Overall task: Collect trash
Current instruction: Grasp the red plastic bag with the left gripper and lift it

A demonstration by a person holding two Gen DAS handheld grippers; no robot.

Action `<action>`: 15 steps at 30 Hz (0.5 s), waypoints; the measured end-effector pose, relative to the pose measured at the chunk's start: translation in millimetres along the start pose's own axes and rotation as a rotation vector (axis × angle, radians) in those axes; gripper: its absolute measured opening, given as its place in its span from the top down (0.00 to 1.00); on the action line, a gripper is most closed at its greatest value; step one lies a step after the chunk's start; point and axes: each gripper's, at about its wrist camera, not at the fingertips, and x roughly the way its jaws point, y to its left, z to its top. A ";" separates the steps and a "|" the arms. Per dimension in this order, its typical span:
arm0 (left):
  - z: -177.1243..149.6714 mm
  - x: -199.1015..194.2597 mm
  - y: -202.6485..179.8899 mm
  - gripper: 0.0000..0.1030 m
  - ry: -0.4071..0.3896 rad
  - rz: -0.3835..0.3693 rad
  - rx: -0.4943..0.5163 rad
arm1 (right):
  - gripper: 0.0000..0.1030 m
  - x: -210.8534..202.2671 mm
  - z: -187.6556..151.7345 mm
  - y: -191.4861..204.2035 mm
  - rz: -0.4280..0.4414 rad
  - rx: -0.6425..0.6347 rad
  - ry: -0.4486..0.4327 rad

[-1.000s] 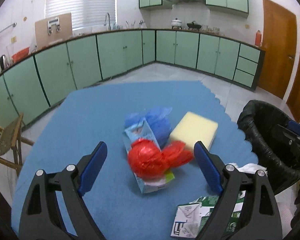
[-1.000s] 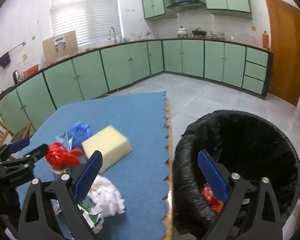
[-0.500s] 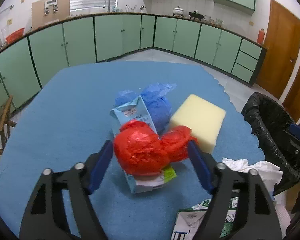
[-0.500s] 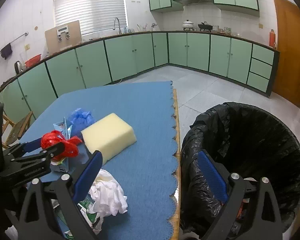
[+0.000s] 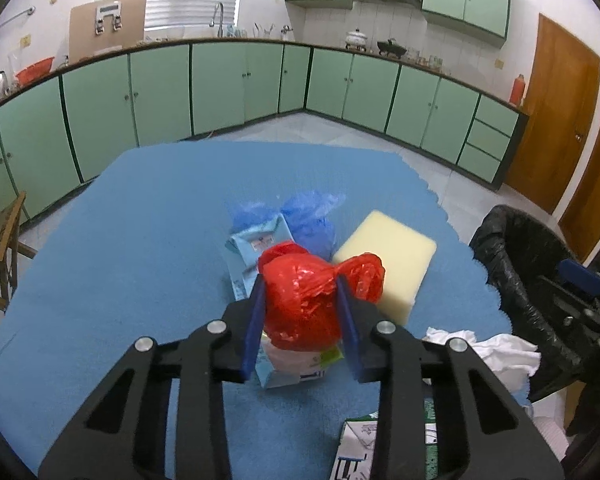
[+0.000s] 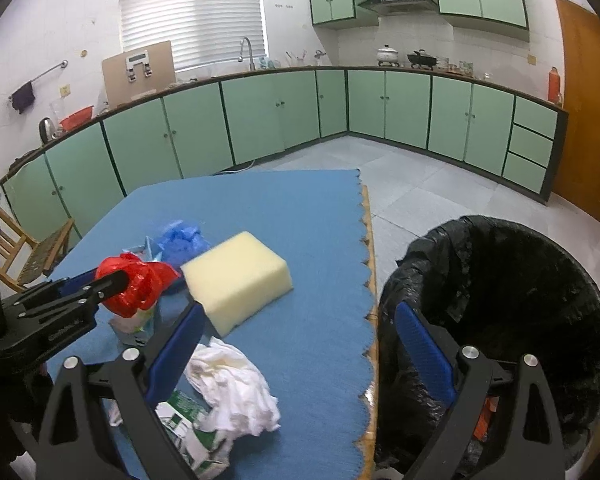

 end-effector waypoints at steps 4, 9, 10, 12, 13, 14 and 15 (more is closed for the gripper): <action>8.5 -22.3 11.2 0.69 -0.054 0.017 -0.024 | 0.09 -2.1 7.0 10.3 0.017 -0.007 -0.019; 9.8 -35.2 33.8 0.69 -0.078 0.086 -0.022 | 0.09 -0.7 15.4 31.6 0.053 -0.021 -0.038; 8.5 -36.8 41.1 0.69 -0.075 0.102 -0.025 | 0.09 0.3 16.0 36.9 0.059 -0.025 -0.040; 6.1 -39.9 52.6 0.69 -0.069 0.123 -0.035 | 0.09 3.7 17.5 49.5 0.079 -0.031 -0.040; 4.0 -41.3 60.0 0.69 -0.064 0.139 -0.038 | 0.09 5.3 18.4 55.9 0.086 -0.035 -0.040; 3.3 -43.1 64.9 0.69 -0.063 0.148 -0.039 | 0.09 7.9 19.1 64.7 0.096 -0.040 -0.040; 1.3 -44.1 71.5 0.69 -0.058 0.162 -0.041 | 0.09 9.4 19.0 70.3 0.104 -0.043 -0.039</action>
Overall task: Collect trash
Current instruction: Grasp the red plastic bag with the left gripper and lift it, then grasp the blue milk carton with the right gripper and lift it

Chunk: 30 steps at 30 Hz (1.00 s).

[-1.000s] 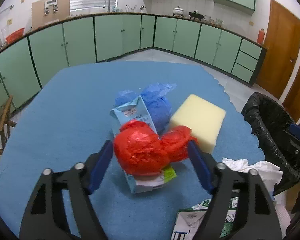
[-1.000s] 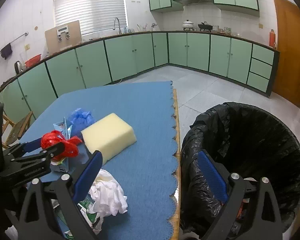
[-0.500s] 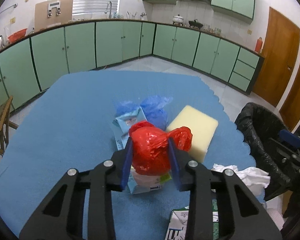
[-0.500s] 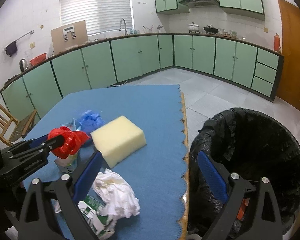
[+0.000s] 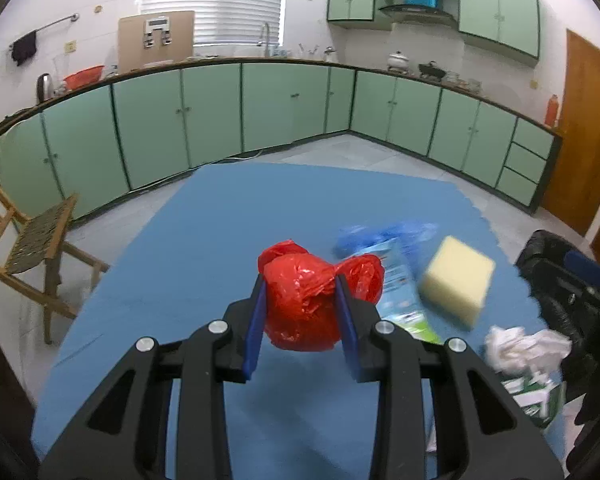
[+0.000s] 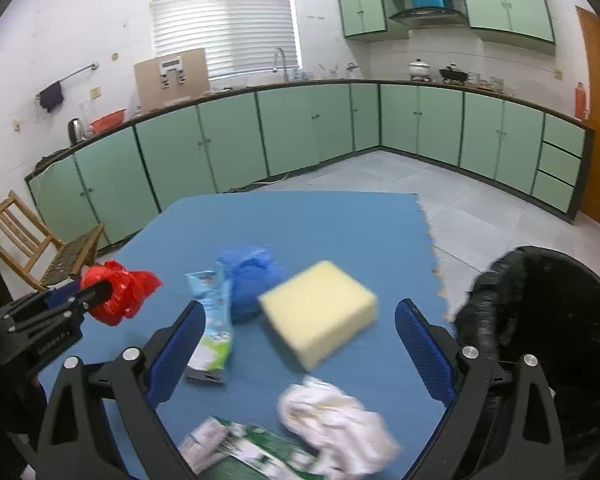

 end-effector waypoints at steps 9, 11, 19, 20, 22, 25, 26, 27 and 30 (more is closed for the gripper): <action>-7.4 5.3 41.2 0.69 0.030 0.060 -0.011 | 0.15 39.7 -7.5 53.8 0.047 -0.038 0.052; -8.2 7.9 48.0 0.69 0.035 0.067 -0.013 | 0.16 48.5 -11.1 61.5 0.054 -0.040 0.073; -18.6 20.0 64.8 0.69 0.065 0.071 -0.030 | 0.20 79.7 -25.0 82.5 0.036 -0.068 0.158; -19.5 21.2 65.6 0.69 0.068 0.070 -0.030 | 0.21 83.5 -25.6 83.3 0.028 -0.065 0.167; -20.4 24.3 67.2 0.69 0.076 0.065 -0.032 | 0.22 89.6 -26.8 84.5 0.018 -0.063 0.184; -21.6 27.7 69.9 0.69 0.081 0.059 -0.033 | 0.25 98.2 -26.6 87.3 0.009 -0.070 0.205; -22.3 28.3 69.1 0.69 0.080 0.059 -0.030 | 0.26 100.8 -26.8 88.9 0.005 -0.074 0.213; -22.4 28.9 69.0 0.69 0.080 0.058 -0.028 | 0.28 102.1 -27.2 90.0 0.003 -0.077 0.218; -23.0 31.2 69.8 0.69 0.084 0.054 -0.032 | 0.42 108.6 -28.4 92.1 0.005 -0.089 0.246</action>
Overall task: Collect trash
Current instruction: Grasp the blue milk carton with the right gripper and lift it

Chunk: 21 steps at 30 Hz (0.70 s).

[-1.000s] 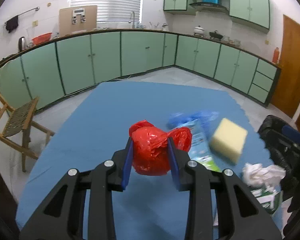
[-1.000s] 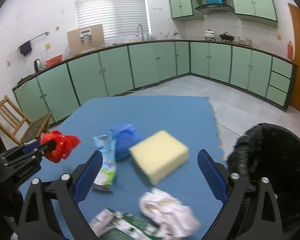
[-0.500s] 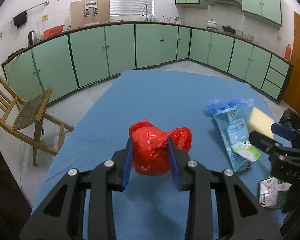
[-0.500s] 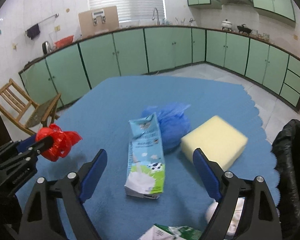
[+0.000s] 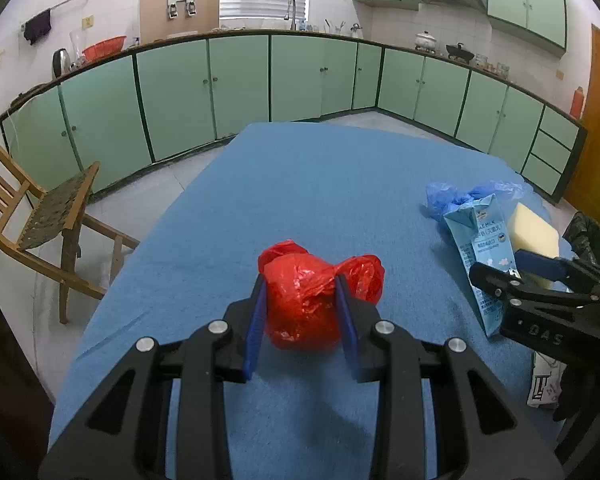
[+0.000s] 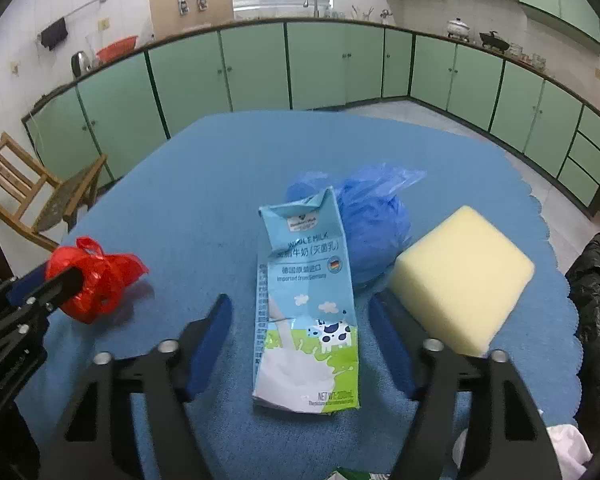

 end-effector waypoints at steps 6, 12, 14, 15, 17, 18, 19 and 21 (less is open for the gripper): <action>0.2 0.4 -2.0 0.69 0.003 -0.003 0.001 | 0.61 -1.9 -1.1 -7.1 0.036 0.013 0.014; 1.1 -0.9 -7.9 0.69 0.001 -0.009 0.012 | 0.83 -11.6 4.2 -9.0 0.063 -0.003 0.006; 0.5 -0.6 -7.5 0.69 0.002 -0.011 0.010 | 0.76 -10.6 4.4 -11.4 0.076 0.013 0.015; -0.2 -0.5 -7.0 0.69 0.004 -0.011 0.006 | 0.65 -10.3 4.9 -13.2 0.084 0.025 0.021; -0.3 -0.3 -4.2 0.69 0.005 -0.010 0.004 | 0.56 -10.3 6.4 -13.0 0.081 0.027 0.020; -0.4 -0.6 -3.6 0.69 0.004 -0.008 0.004 | 0.55 -10.0 6.2 -11.6 0.079 0.022 0.019; 0.7 -0.2 -1.4 0.69 0.003 -0.006 0.004 | 0.52 -8.9 6.6 -10.2 0.077 0.015 0.022; 0.9 1.0 3.1 0.69 0.004 0.002 0.003 | 0.49 -3.3 9.6 -5.7 0.072 0.005 0.040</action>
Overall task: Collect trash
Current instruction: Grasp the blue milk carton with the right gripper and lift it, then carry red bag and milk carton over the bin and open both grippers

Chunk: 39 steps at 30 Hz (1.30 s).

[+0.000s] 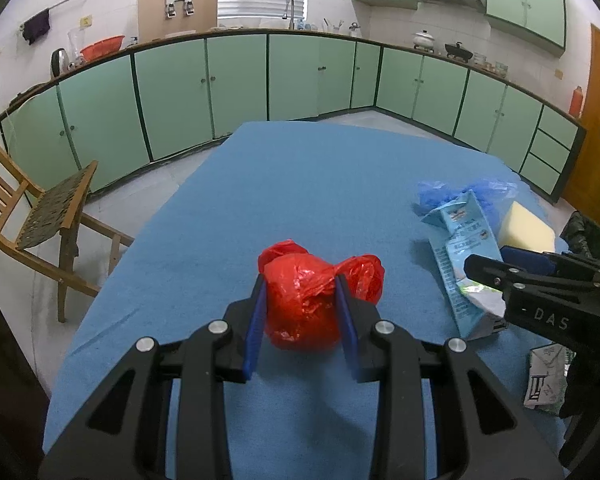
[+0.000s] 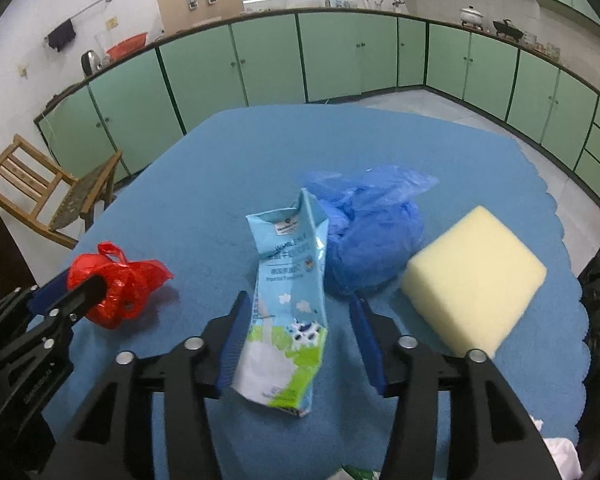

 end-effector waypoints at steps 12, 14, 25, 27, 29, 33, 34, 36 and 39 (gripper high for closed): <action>3.5 9.0 7.3 0.69 0.012 0.017 -0.020 | 0.76 26.0 3.0 8.3 -0.007 -0.024 0.094; 4.1 8.4 5.8 0.69 0.009 0.013 -0.018 | 0.80 21.4 2.8 5.5 0.020 -0.016 0.083; 13.7 -8.5 -13.1 0.69 -0.026 -0.023 0.005 | 0.90 -30.4 9.7 -14.2 0.086 0.008 -0.033; 17.0 -13.5 -19.3 0.69 -0.035 -0.036 0.006 | 0.90 -42.7 10.9 -18.3 0.090 0.012 -0.055; 20.9 -21.0 -28.6 0.70 -0.051 -0.049 0.013 | 0.90 -55.0 13.3 -21.9 0.087 0.014 -0.076; 26.7 -34.9 -46.8 0.70 -0.077 -0.080 0.028 | 0.90 -75.9 19.1 -28.5 0.076 0.029 -0.114; 28.3 -37.6 -50.5 0.70 -0.081 -0.085 0.031 | 0.90 -80.6 20.1 -31.8 0.075 0.035 -0.121; 32.6 -43.7 -58.8 0.70 -0.092 -0.093 0.035 | 0.90 -89.8 22.7 -36.5 0.068 0.046 -0.139; 38.2 -54.1 -74.4 0.70 -0.112 -0.112 0.048 | 0.90 -107.9 25.0 -46.9 0.053 0.060 -0.169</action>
